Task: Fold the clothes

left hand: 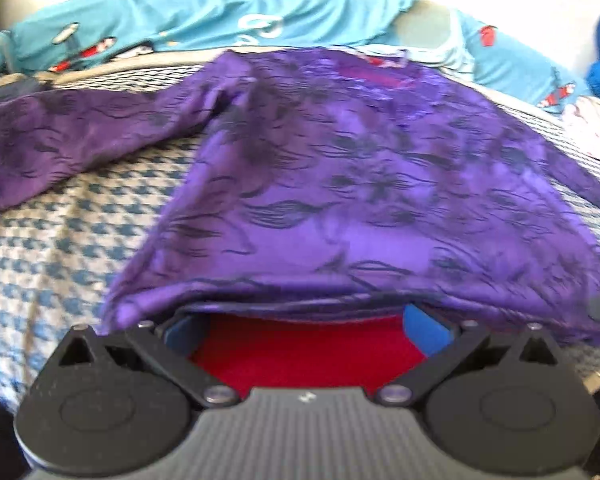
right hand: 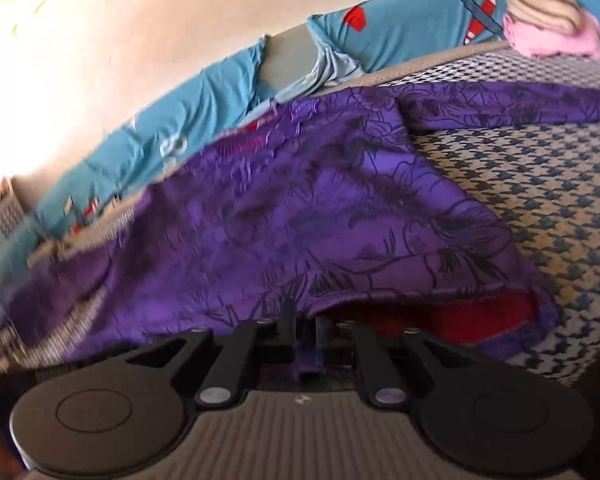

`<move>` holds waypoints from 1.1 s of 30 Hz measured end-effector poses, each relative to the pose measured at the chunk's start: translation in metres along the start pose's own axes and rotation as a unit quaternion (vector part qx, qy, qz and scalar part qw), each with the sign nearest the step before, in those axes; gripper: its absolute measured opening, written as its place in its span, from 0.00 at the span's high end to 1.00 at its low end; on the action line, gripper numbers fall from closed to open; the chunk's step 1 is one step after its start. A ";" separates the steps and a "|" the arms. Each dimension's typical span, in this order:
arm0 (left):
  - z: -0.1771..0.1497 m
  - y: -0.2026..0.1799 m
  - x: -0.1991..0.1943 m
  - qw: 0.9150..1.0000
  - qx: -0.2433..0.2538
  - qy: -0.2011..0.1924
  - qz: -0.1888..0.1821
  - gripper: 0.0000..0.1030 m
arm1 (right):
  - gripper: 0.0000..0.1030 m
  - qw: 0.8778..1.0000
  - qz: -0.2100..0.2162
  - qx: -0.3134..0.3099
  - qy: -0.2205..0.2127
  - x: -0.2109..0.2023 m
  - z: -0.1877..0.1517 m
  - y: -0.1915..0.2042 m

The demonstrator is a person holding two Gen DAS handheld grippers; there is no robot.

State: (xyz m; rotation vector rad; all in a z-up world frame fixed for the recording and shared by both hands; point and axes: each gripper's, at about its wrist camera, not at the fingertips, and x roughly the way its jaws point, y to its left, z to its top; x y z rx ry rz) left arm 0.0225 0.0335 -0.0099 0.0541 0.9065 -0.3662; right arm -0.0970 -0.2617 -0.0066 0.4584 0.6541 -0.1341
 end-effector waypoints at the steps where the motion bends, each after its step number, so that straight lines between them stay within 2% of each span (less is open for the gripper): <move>1: 0.000 0.003 0.000 1.000 -0.007 0.001 0.002 0.00 | 0.87 1.000 -0.005 -0.012 0.001 -0.002 -0.003 0.002; 7: 0.005 0.008 0.001 1.000 -0.019 -0.008 0.019 0.00 | 0.80 0.997 -0.037 -0.074 0.002 -0.011 -0.019 0.015; 12: 0.012 0.010 -0.001 0.999 -0.020 -0.025 0.037 0.00 | 0.79 0.999 -0.014 -0.021 0.031 -0.011 -0.025 0.008; 19: 0.023 0.013 -0.001 0.998 -0.025 -0.033 0.037 0.00 | 0.79 0.998 -0.015 -0.018 0.052 -0.001 -0.030 0.010; 23: 0.025 0.014 -0.001 0.998 -0.031 -0.032 0.033 0.00 | 0.74 0.999 -0.019 0.004 0.044 0.004 -0.030 0.009; 27: 0.023 0.014 -0.001 0.999 -0.027 -0.027 0.030 0.00 | 0.73 0.997 0.003 0.073 0.036 0.011 -0.029 0.000; 33: 0.014 0.021 -0.002 0.999 -0.025 -0.009 0.022 0.00 | 0.73 0.996 -0.007 0.084 0.009 0.019 -0.026 0.004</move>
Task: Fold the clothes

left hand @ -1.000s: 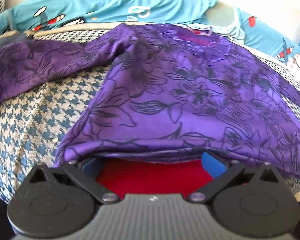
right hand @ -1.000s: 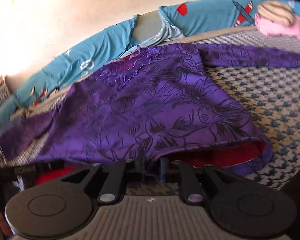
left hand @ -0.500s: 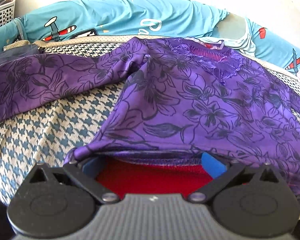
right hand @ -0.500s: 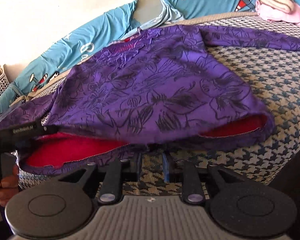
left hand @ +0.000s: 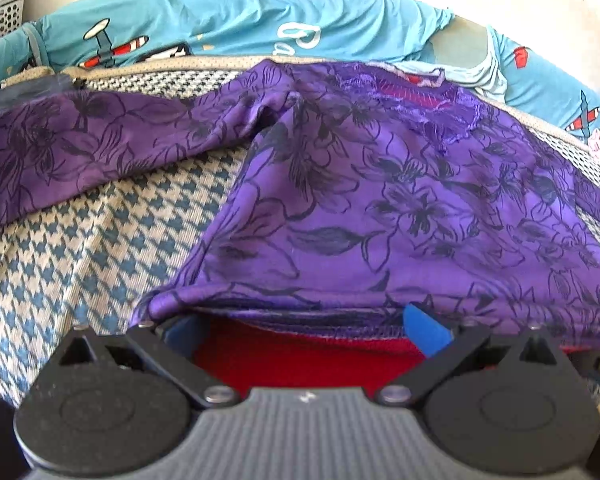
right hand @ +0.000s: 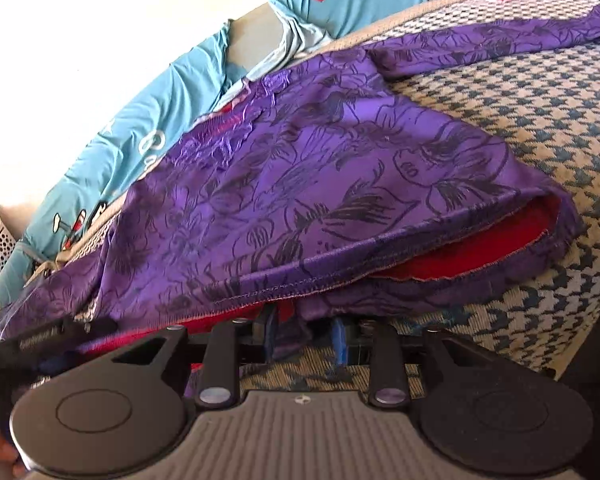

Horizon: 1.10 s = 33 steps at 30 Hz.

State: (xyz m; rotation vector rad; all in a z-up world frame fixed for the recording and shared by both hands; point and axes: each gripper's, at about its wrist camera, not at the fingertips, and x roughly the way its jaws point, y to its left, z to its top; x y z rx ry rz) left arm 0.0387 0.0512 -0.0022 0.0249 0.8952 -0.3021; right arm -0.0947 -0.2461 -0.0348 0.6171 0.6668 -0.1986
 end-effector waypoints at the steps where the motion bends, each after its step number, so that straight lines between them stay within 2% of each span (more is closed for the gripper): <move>1: -0.002 0.001 -0.001 1.000 0.001 0.002 -0.001 0.00 | 0.77 1.000 -0.005 -0.006 -0.005 0.001 0.000 0.002; 2: -0.004 0.003 -0.001 1.000 0.001 0.004 0.000 0.00 | 0.86 1.000 -0.011 -0.012 -0.009 0.003 0.000 0.004; 5: -0.009 0.007 -0.003 1.000 0.003 0.007 0.004 0.00 | 0.95 0.999 -0.026 -0.031 -0.015 0.005 0.000 0.008; 8: -0.012 0.009 -0.006 1.000 0.009 0.002 0.019 0.00 | 0.96 0.998 -0.037 -0.049 -0.015 -0.001 0.001 0.011; 13: -0.015 0.005 -0.016 0.995 0.044 -0.016 0.091 0.00 | 0.97 0.995 -0.062 -0.075 -0.020 -0.022 -0.002 0.011; 16: -0.015 0.009 -0.023 0.994 0.033 -0.015 0.107 0.00 | 0.97 0.994 -0.059 -0.089 -0.016 -0.031 -0.007 0.013; 18: -0.015 0.013 -0.029 0.988 0.033 -0.027 0.152 0.00 | 0.97 0.993 -0.061 -0.098 -0.009 -0.033 -0.011 0.015; 21: -0.013 0.029 -0.039 0.986 0.000 -0.029 0.166 0.00 | 0.97 0.992 -0.066 -0.110 0.006 -0.034 -0.019 0.018; 24: -0.010 0.047 -0.047 0.989 -0.043 -0.030 0.135 0.00 | 0.97 0.992 -0.061 -0.104 0.029 -0.032 -0.018 0.015; 27: -0.009 0.056 -0.052 0.991 -0.069 -0.027 0.110 0.00 | 0.97 0.992 -0.061 -0.098 0.054 -0.031 -0.022 0.012; 29: -0.010 0.059 -0.054 0.991 -0.072 -0.032 0.106 0.00 | 0.97 0.992 -0.056 -0.095 0.068 -0.033 -0.025 0.011; 33: -0.009 0.060 -0.052 0.992 -0.073 -0.024 0.099 0.00 | 0.96 0.993 -0.009 -0.100 0.059 -0.043 -0.028 0.015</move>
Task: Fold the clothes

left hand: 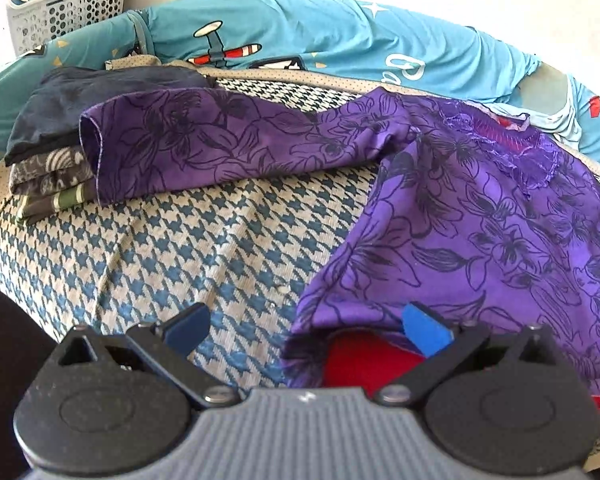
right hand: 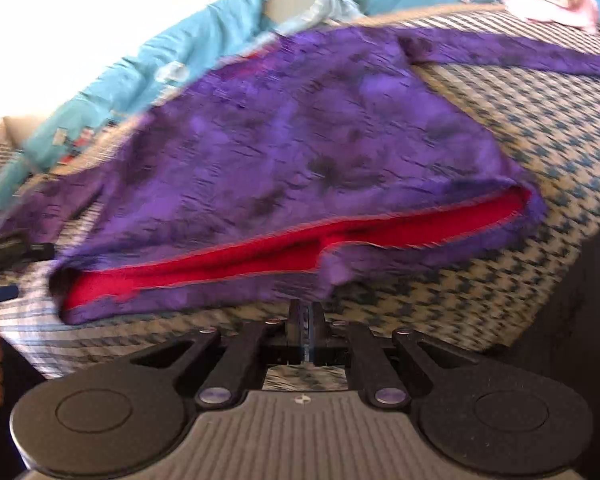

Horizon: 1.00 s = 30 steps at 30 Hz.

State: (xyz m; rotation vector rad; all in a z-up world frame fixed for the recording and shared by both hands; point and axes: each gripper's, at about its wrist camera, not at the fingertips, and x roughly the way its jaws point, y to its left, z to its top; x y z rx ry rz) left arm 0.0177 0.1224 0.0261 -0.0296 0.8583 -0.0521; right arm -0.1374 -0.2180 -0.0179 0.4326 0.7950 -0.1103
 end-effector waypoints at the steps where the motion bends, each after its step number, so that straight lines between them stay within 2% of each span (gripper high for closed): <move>1: 0.000 0.000 0.000 1.000 0.000 0.001 -0.002 0.00 | 0.96 1.000 0.013 -0.007 -0.006 -0.002 0.000 0.002; 9: -0.001 0.002 -0.001 1.000 0.010 0.005 -0.001 0.00 | 0.96 0.992 0.087 -0.087 -0.021 0.003 0.005 0.038; 13: -0.001 0.008 0.002 1.000 0.001 0.011 0.006 0.00 | 0.95 0.982 0.095 -0.161 -0.038 0.011 0.009 0.067; 16: 0.000 0.015 0.004 1.000 -0.018 0.012 0.012 0.00 | 0.91 0.972 0.107 -0.205 -0.042 0.021 0.012 0.086; 23: 0.005 0.031 0.008 0.998 -0.055 0.015 0.018 0.00 | 0.82 0.959 0.138 -0.246 -0.035 0.050 0.020 0.122; 27: 0.010 0.034 0.012 0.998 -0.063 0.017 0.021 0.00 | 0.81 0.953 0.153 -0.260 -0.027 0.062 0.022 0.138; 30: 0.015 0.037 0.014 0.997 -0.068 0.016 0.021 0.00 | 0.81 0.947 0.190 -0.258 -0.018 0.066 0.022 0.151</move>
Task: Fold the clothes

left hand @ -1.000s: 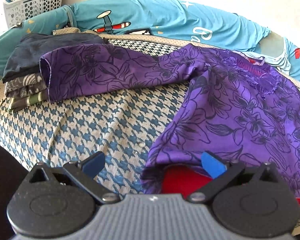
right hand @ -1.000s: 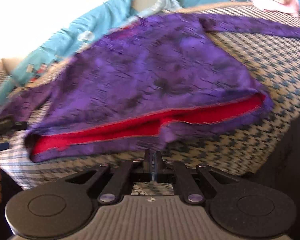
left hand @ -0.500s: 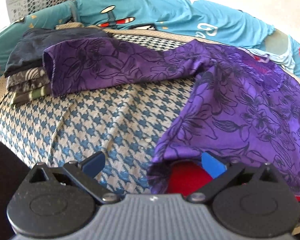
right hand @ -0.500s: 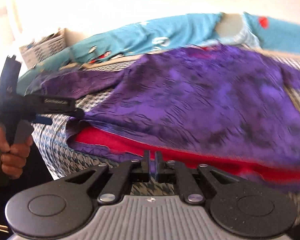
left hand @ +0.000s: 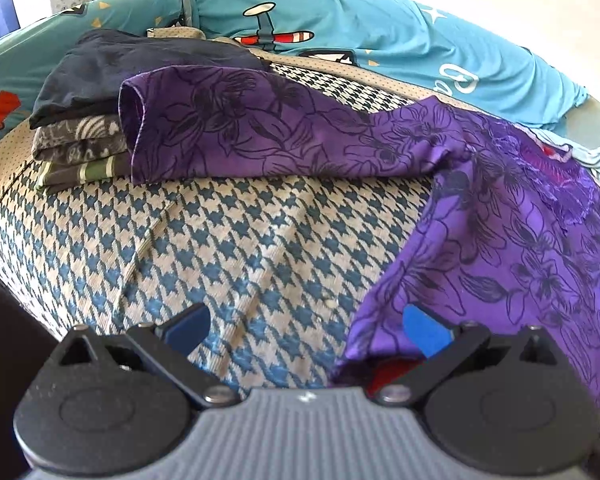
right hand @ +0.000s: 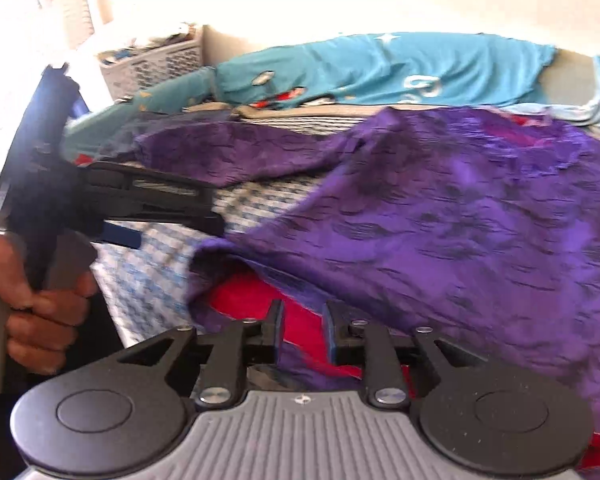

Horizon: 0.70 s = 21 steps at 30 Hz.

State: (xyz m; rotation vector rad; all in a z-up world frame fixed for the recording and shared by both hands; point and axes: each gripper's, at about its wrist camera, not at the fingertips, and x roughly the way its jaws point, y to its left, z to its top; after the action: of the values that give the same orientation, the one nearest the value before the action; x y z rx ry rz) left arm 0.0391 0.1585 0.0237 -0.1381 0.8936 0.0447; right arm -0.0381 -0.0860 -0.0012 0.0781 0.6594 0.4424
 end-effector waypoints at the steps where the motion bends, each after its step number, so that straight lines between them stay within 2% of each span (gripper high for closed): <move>1: 0.002 0.000 0.000 1.000 0.000 -0.001 -0.001 0.00 | 0.81 1.000 0.015 -0.002 0.001 0.004 0.001 0.003; 4: 0.006 0.002 0.000 1.000 0.000 -0.006 -0.003 0.00 | 0.80 0.999 0.038 -0.001 0.011 0.020 0.004 0.012; 7: 0.007 0.004 -0.002 1.000 0.003 -0.013 -0.005 0.00 | 0.71 0.998 0.056 0.016 0.020 0.037 0.005 0.018; 12: 0.009 0.007 -0.007 1.000 0.004 -0.021 -0.010 0.00 | 0.65 0.995 0.085 0.037 0.031 0.061 0.008 0.028; 21: 0.013 0.016 -0.014 0.999 -0.010 -0.037 -0.020 0.00 | 0.61 0.997 0.076 0.028 0.015 0.082 0.018 0.043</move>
State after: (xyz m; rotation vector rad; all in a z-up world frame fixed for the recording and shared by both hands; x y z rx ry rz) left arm 0.0387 0.1768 0.0403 -0.1718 0.8158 0.0217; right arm 0.0144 -0.0117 -0.0257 0.1767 0.6987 0.5729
